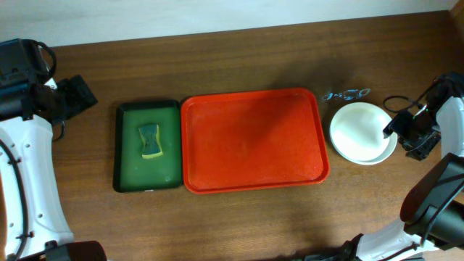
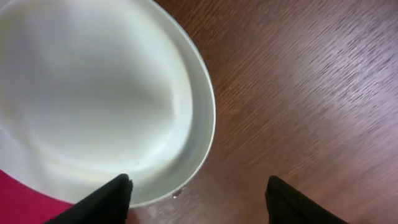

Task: Clean dirty plates on tray and stack at the side
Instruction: 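Carry the white plate right and stack it on the plate pile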

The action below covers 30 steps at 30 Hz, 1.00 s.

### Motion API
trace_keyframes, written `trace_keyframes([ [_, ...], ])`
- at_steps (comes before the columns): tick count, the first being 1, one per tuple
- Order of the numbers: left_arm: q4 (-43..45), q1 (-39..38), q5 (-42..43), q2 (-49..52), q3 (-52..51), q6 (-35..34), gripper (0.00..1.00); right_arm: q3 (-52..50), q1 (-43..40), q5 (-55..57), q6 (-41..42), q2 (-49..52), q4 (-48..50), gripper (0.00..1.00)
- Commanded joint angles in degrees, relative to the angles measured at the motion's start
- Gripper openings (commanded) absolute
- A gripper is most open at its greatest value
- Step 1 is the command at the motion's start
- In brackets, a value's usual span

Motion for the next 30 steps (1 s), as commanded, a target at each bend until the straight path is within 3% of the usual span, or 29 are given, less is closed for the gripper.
trace_keyframes([
  [1, -0.1, 0.2, -0.4, -0.5, 0.6, -0.6, 0.99, -0.4, 0.3, 1.4, -2.2, -1.5, -3.2, 0.69],
  [3, -0.1, 0.2, -0.4, -0.5, 0.6, -0.6, 0.99, -0.4, 0.3, -0.9, -2.0, -1.5, -5.8, 0.64],
  [6, -0.1, 0.2, -0.4, -0.5, 0.6, -0.6, 0.99, -0.4, 0.6, -8.7, -2.5, -1.5, -9.7, 0.64],
  [8, -0.1, 0.2, -0.4, -0.5, 0.6, -0.6, 0.99, -0.4, 2.3, -14.9, -8.8, -1.5, -10.9, 0.61],
  [16, -0.1, 0.2, -0.4, -0.5, 0.6, -0.6, 0.99, -0.4, 19.2, -17.4, -11.2, -1.5, -4.9, 0.62],
  [17, -0.1, 0.2, -0.4, -0.5, 0.6, -0.6, 0.99, -0.4, 21.7, -17.2, -11.2, -1.5, -4.2, 0.67],
  [18, -0.1, 0.2, -0.4, -0.5, 0.6, -0.6, 0.99, -0.4, 24.0, -17.1, -11.2, -1.5, -4.2, 0.98],
  [24, -0.1, 0.2, -0.4, -0.5, 0.6, -0.6, 0.99, -0.4, 33.4, -17.1, -11.2, -1.5, -3.5, 0.98],
  [30, -0.1, 0.2, -0.4, -0.5, 0.6, -0.6, 0.99, -0.4, 35.2, -17.1, -11.2, -1.5, -3.5, 0.98],
])
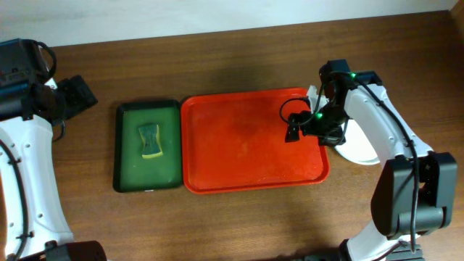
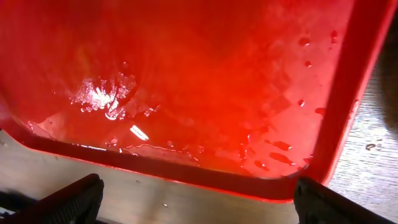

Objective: Clean dirty plates on tray and stack at the side

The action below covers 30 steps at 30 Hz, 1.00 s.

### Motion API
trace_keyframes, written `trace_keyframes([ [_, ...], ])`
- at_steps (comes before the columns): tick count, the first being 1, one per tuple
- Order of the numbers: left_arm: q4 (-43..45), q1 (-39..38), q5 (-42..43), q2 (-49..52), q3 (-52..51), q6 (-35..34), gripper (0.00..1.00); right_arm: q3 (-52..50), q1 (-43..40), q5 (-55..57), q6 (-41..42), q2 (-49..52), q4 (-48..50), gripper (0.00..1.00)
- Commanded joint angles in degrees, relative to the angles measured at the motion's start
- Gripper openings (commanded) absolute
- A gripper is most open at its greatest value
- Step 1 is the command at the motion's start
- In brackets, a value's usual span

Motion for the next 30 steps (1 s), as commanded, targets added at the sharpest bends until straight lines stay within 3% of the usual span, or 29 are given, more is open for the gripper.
trace_keyframes([
  [1, -0.1, 0.2, -0.4, -0.5, 0.6, -0.6, 0.99, -0.2, 0.3, -0.3, -0.6, -1.5, 0.0, 0.98],
  [8, -0.1, 0.2, -0.4, -0.5, 0.6, -0.6, 0.99, -0.2, 0.3, -0.3, -0.6, -3.0, 0.0, 0.98],
  [12, -0.1, 0.2, -0.4, -0.5, 0.6, -0.6, 0.99, -0.2, 0.3, -0.3, -0.6, -12.2, 0.0, 0.98],
  [17, -0.1, 0.2, -0.4, -0.5, 0.6, -0.6, 0.99, -0.2, 0.3, -0.3, -0.6, -30.4, 0.0, 0.98],
  [19, -0.1, 0.2, -0.4, -0.5, 0.6, -0.6, 0.99, -0.2, 0.3, -0.1, -0.6, -42.4, 0.2, 0.98],
  [26, -0.1, 0.2, -0.4, -0.5, 0.6, -0.6, 0.99, -0.2, 0.3, 8.9, -0.6, -76.6, 10.1, 0.98],
  [30, -0.1, 0.2, -0.4, -0.5, 0.6, -0.6, 0.99, -0.4, 0.2, 11.4, -0.6, -86.9, 8.5, 0.98],
])
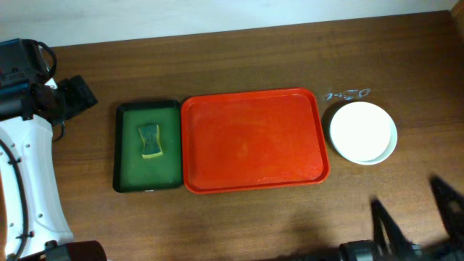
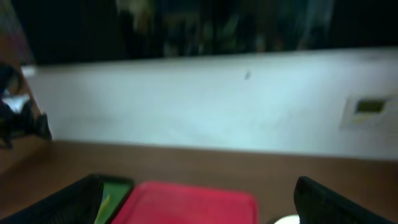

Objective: Clean dirty plates on tray and stack at the side

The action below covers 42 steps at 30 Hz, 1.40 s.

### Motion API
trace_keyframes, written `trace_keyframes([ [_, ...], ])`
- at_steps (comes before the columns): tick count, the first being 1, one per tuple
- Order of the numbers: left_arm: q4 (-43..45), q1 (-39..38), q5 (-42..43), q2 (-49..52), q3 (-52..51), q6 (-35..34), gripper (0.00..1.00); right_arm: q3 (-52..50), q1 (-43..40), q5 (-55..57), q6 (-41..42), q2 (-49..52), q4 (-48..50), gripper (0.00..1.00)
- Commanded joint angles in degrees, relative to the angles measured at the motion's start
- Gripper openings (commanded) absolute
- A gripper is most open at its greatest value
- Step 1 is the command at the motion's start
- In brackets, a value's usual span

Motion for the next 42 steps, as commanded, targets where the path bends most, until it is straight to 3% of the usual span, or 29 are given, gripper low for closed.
trace_keyframes([
  [1, 0.0, 0.2, -0.4, -0.5, 0.6, -0.6, 0.99, -1.4, 0.3, 3.6, -0.4, -4.8, -1.7, 0.98],
  [6, 0.0, 0.2, -0.4, -0.5, 0.6, -0.6, 0.99, -9.8, 0.2, 4.0, -1.8, -13.0, -1.7, 0.99],
  [10, 0.0, 0.2, -0.4, -0.5, 0.6, -0.6, 0.99, -22.9, 0.2, 4.0, -1.7, -18.0, 6.3, 0.98],
  [15, 0.0, 0.2, -0.4, -0.5, 0.6, -0.6, 0.99, -38.1, 0.3, 3.8, -1.8, -18.1, 29.2, 0.98],
  [18, 0.0, 0.2, -0.4, -0.5, 0.6, -0.6, 0.99, -51.4, 0.3, 5.1, -1.9, -18.1, 55.7, 0.98],
  [22, 0.0, 0.2, -0.4, -0.5, 0.6, -0.6, 0.99, -62.9, 0.3, 5.3, -1.9, -18.2, 72.9, 0.98],
  [31, 0.0, 0.2, -0.4, -0.5, 0.6, -0.6, 0.99, -78.1, 0.2, 5.9, -1.8, -18.2, 73.3, 0.98],
  [36, 0.0, 0.2, -0.4, -0.5, 0.6, -0.6, 0.99, -78.6, 0.2, 8.2, -1.7, -18.2, 54.0, 0.98],
  [42, 0.0, 0.2, -0.4, -0.5, 0.6, -0.6, 0.99, -78.6, 0.2, 8.1, -1.7, -18.2, 54.0, 0.98],
])
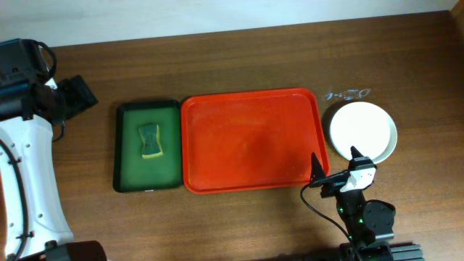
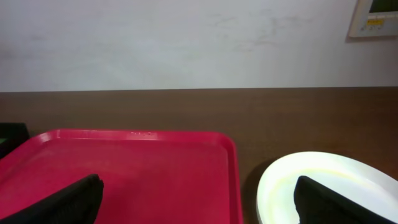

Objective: Clean dirty plates on tray and stack at the side

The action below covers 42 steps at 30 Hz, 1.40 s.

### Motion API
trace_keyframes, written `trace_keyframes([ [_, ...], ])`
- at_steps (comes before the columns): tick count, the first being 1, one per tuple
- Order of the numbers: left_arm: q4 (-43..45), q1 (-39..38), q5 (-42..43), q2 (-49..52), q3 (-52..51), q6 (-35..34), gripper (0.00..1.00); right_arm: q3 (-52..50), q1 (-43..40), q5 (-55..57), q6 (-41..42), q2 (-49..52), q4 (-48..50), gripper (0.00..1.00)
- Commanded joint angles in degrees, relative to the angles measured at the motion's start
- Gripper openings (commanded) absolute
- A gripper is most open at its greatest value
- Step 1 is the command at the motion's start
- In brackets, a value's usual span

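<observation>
White plates (image 1: 362,130) lie stacked on the table just right of the red tray (image 1: 250,141), which carries nothing. In the right wrist view the plate stack (image 2: 323,180) shows low at the right and the red tray (image 2: 124,168) at the left. My right gripper (image 1: 335,161) stands open by the table's front, near the tray's front right corner, holding nothing; the same gripper (image 2: 198,186) looks level toward the far wall. My left arm (image 1: 29,145) stays at the far left, and its jaws cannot be made out.
A green tray (image 1: 148,145) with a sponge (image 1: 150,141) sits left of the red tray. Drops of water (image 1: 348,93) lie on the wood behind the plates. A pale wall (image 2: 186,43) runs along the table's far edge.
My right gripper was a blur at the overhead view's bottom right edge; now it is still, by the red tray's front right corner. Its camera sits lower, level with the tray and plates.
At first my right gripper was open beside the plate stack at the right. Then it hung open over the wet right end of the bare red tray. Later it was down at the table's front, and now it rests there, open. The plates, trays and left arm stayed put.
</observation>
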Motion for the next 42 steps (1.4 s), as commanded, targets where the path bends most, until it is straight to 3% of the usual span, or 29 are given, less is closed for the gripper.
trace_keyframes([
  [1, 0.0, 0.2, -0.4, -0.5, 0.6, -0.6, 0.99, -0.3, 0.2, 1.1, 0.2, -0.5, -0.4, 0.98],
  [30, 0.0, 0.2, -0.4, -1.2, 0.5, -0.6, 0.99, -0.3, 0.2, 1.1, 0.2, -0.4, -0.4, 0.98],
  [42, -0.1, 0.2, -0.4, -31.0, 0.6, -0.5, 0.99, -0.3, 0.2, 1.1, 0.2, -0.4, -0.4, 0.98],
])
